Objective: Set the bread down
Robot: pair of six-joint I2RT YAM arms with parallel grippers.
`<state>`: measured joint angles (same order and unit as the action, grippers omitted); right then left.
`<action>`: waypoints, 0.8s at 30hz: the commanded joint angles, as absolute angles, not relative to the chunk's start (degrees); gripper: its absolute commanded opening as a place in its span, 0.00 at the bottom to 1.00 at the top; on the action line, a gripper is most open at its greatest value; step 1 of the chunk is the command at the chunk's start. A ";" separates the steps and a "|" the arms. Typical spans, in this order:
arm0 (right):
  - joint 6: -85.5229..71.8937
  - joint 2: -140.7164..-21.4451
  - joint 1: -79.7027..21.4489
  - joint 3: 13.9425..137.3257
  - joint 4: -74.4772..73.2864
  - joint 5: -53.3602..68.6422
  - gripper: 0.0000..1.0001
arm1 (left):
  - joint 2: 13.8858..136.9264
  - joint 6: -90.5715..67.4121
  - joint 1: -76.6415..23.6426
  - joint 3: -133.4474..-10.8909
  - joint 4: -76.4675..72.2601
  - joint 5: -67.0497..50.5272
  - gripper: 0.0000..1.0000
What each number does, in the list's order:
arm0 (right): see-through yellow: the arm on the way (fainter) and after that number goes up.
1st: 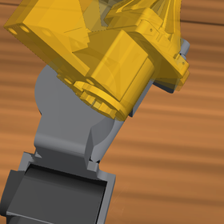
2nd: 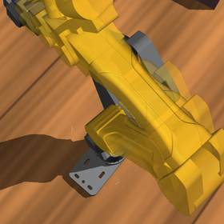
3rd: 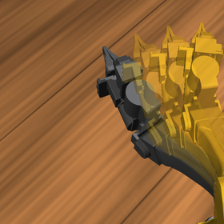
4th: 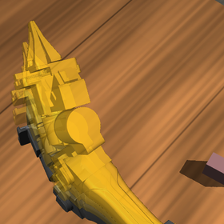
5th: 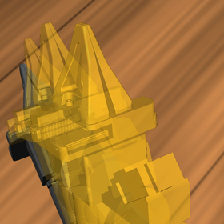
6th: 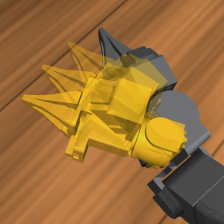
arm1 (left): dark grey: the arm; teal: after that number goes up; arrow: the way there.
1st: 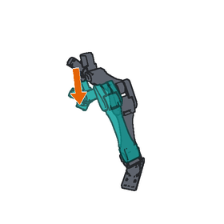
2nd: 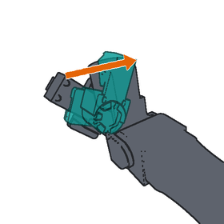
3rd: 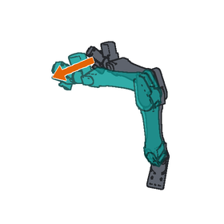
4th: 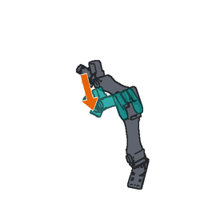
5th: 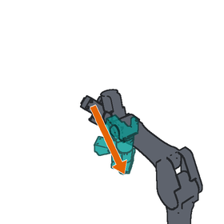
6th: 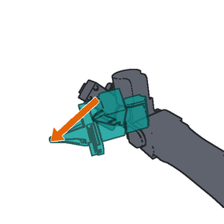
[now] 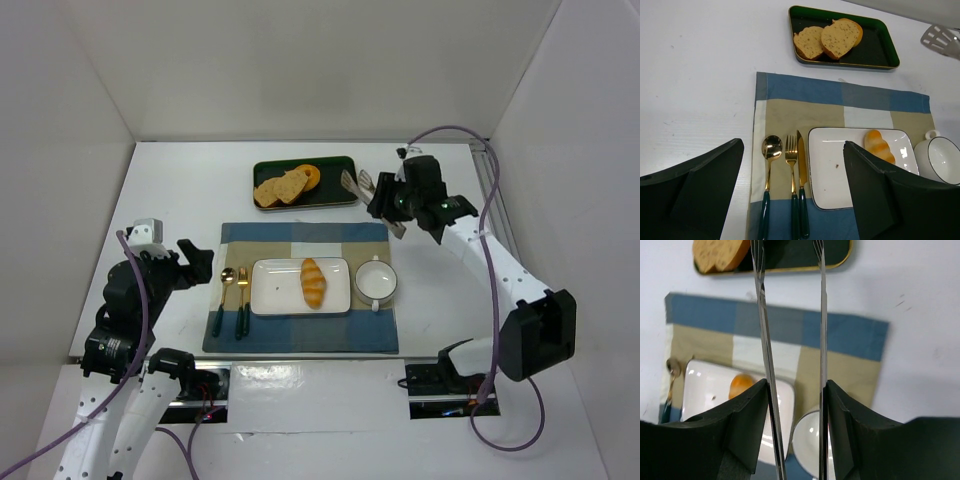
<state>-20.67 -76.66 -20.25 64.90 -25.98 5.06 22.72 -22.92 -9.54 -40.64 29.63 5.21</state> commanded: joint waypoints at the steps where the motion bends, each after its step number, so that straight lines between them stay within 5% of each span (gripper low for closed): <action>1: -17.75 -78.74 -18.55 69.78 -25.22 -1.04 0.55 | 22.59 -23.91 -9.76 -41.92 28.04 4.04 0.94; 24: -14.24 -90.53 -12.92 70.14 -28.74 -23.64 0.50 | 22.06 -25.49 -9.76 -40.34 26.98 1.85 0.94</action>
